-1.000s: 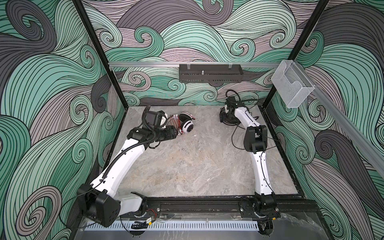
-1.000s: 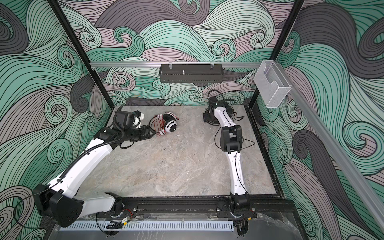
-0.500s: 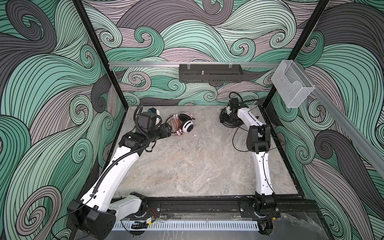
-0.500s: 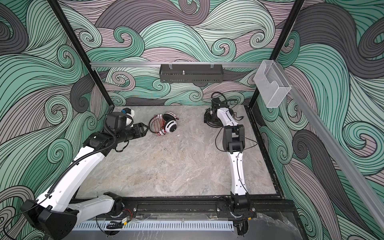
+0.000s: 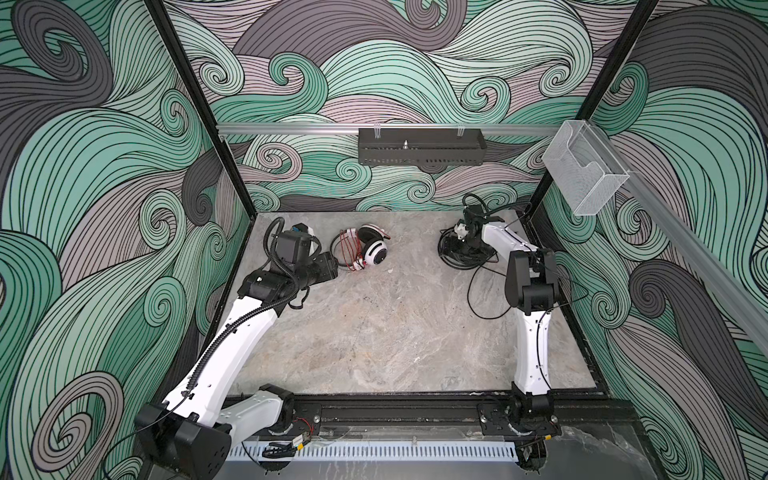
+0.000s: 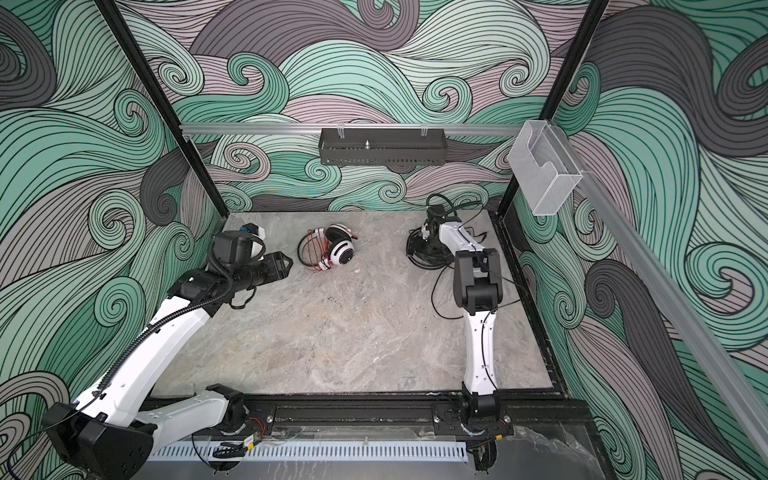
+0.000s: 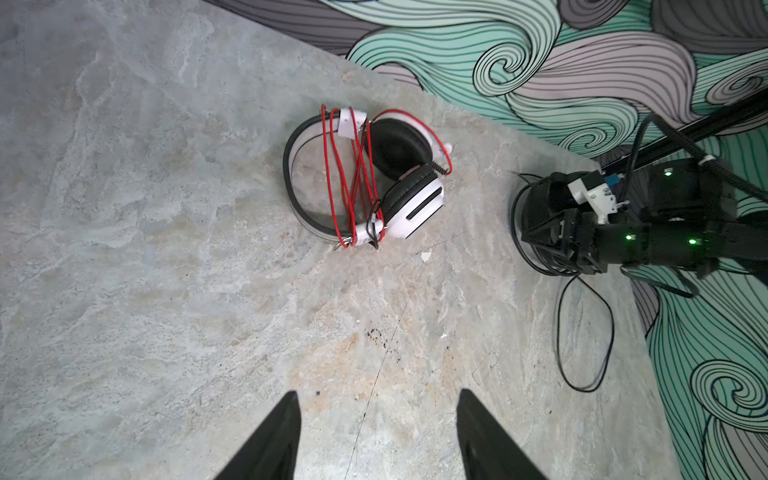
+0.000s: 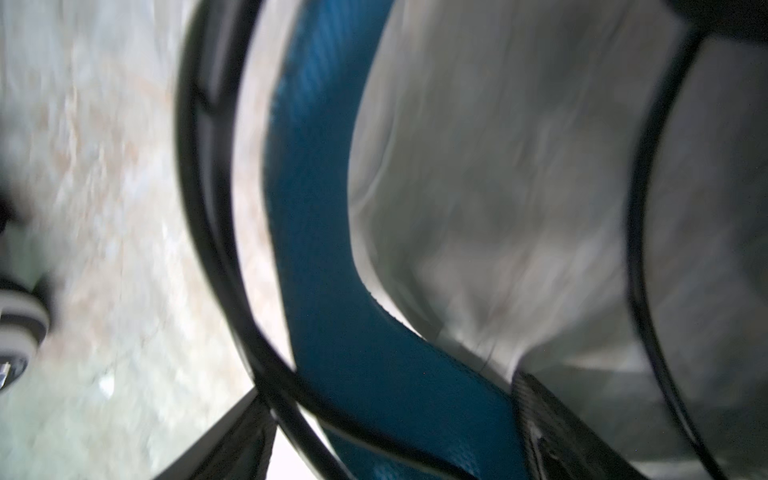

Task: Wrap the headphones
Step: 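Lift the black headset with the right gripper toward the left gripper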

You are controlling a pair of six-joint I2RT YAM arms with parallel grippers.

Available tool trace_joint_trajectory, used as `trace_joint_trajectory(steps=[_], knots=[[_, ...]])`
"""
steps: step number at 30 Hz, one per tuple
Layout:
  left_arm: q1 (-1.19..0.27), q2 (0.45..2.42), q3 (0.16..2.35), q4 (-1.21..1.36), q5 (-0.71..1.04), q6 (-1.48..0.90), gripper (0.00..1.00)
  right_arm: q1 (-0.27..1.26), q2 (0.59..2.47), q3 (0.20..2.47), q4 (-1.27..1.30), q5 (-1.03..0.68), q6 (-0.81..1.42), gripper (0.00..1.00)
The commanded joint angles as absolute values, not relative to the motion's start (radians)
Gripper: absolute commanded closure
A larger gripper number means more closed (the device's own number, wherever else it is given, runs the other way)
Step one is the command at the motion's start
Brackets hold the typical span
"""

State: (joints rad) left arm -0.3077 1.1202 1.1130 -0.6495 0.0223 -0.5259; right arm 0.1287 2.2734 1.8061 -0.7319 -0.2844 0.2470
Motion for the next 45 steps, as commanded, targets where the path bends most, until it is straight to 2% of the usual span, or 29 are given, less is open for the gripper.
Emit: trace_joint_trajectory(steps=[1, 10, 17, 21, 28, 32, 36, 45], knots=[[-0.297, 1.101, 1.093, -0.628, 0.028, -0.527, 0.38, 0.195, 2.180, 1.659, -0.709, -0.375, 0.320, 0.13], [-0.302, 1.127, 0.980, -0.638, 0.167, -0.551, 0.38, 0.421, 1.926, 1.263, -0.547, -0.517, 0.554, 0.13], [-0.337, 1.169, 0.922, -0.659, 0.216, -0.569, 0.36, 0.542, 1.816, 1.217, -0.487, -0.582, 0.690, 0.12], [-0.398, 1.191, 0.897, -0.645, 0.211, -0.601, 0.29, 0.552, 1.762, 1.342, -0.616, -0.514, 0.552, 0.12], [-0.537, 1.293, 0.870, -0.523, 0.226, -0.736, 0.20, 0.554, 1.618, 1.463, -0.849, -0.261, 0.278, 0.13], [-0.630, 1.415, 0.928, -0.471, 0.198, -0.843, 0.20, 0.554, 1.546, 1.466, -0.929, -0.135, 0.160, 0.12], [-0.725, 1.549, 1.019, -0.469, 0.131, -0.910, 0.22, 0.550, 1.484, 1.413, -0.928, -0.078, 0.126, 0.12], [-0.794, 1.733, 1.162, -0.499, 0.085, -1.072, 0.28, 0.548, 1.268, 1.364, -0.889, 0.010, 0.056, 0.11]])
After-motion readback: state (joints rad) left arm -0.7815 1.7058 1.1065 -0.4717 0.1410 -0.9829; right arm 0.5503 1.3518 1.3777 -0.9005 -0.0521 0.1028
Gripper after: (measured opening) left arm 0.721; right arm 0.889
